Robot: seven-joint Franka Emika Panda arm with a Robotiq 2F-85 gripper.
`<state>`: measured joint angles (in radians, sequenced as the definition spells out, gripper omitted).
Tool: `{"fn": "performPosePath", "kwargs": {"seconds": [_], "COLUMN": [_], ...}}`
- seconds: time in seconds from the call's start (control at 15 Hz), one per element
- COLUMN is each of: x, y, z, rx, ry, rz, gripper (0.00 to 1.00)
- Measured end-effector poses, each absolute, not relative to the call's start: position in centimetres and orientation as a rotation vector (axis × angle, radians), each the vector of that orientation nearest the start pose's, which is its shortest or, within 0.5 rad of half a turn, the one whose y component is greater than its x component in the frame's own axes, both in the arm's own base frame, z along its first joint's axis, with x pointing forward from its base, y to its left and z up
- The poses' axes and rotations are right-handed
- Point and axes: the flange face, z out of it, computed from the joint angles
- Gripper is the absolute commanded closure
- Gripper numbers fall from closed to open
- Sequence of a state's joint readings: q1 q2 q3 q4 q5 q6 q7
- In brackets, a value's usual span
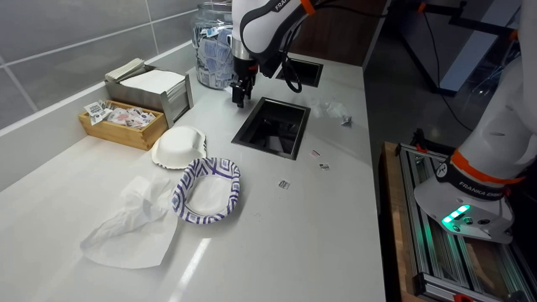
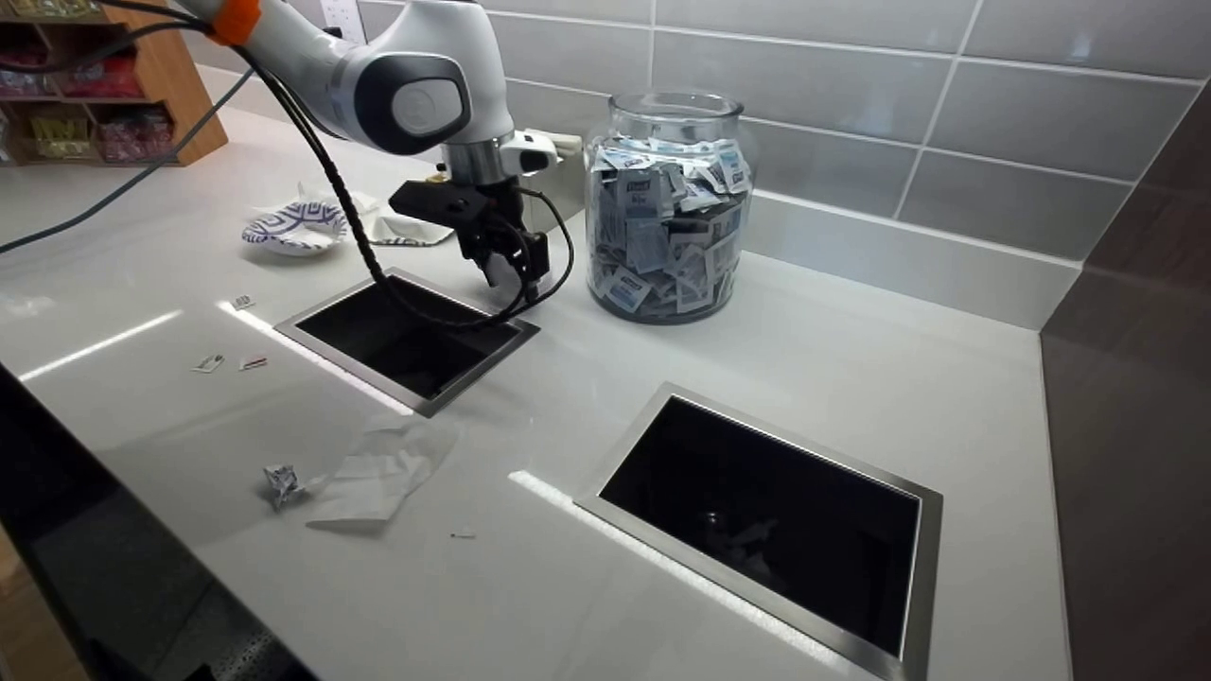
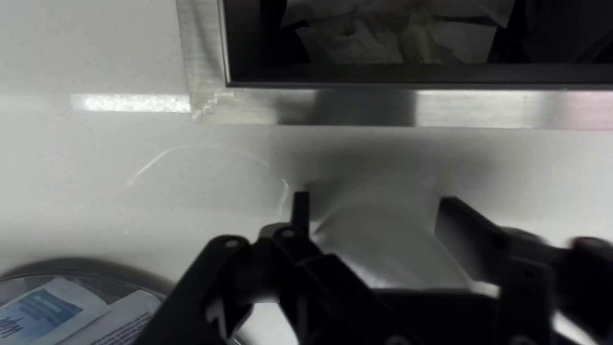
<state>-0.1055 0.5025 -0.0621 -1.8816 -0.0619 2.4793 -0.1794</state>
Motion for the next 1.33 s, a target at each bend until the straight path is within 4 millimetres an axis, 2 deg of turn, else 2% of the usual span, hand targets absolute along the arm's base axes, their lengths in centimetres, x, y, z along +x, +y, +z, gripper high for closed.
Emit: {"fn": "performPosePath", "kwargs": {"seconds": [0.2,0.27,0.33,0.4,0.47,0.53,0.6,0.73,1.07,1.13,1.2,1.27,1.33], "x": [63.9,63.9,64.0,64.0,64.0,64.0,64.1,64.6,67.3,67.8,68.2,68.6,69.1], "y": [-9.8,-9.5,-9.4,-9.4,-9.3,-9.3,-9.3,-9.3,-8.5,-8.1,-7.7,-7.3,-6.9], "z": [25.2,25.2,25.2,25.3,25.4,25.4,25.5,26.5,30.4,31.0,31.4,31.6,31.8], "rx": [-3.216,-3.214,-3.214,-3.213,-3.213,-3.213,-3.213,-3.215,-3.186,-3.172,-3.158,-3.144,-3.132], "ry": [-0.128,-0.134,-0.137,-0.14,-0.142,-0.142,-0.142,-0.148,-0.158,-0.158,-0.155,-0.153,-0.152], "rz": [-0.138,-0.139,-0.141,-0.143,-0.145,-0.144,-0.152,-0.225,-0.564,-0.61,-0.646,-0.672,-0.693], "gripper": [0.92,0.98,1.0,0.64,0.69,0.69,0.64,0.49,0.12,0.41,0.5,0.51,0.57]}}
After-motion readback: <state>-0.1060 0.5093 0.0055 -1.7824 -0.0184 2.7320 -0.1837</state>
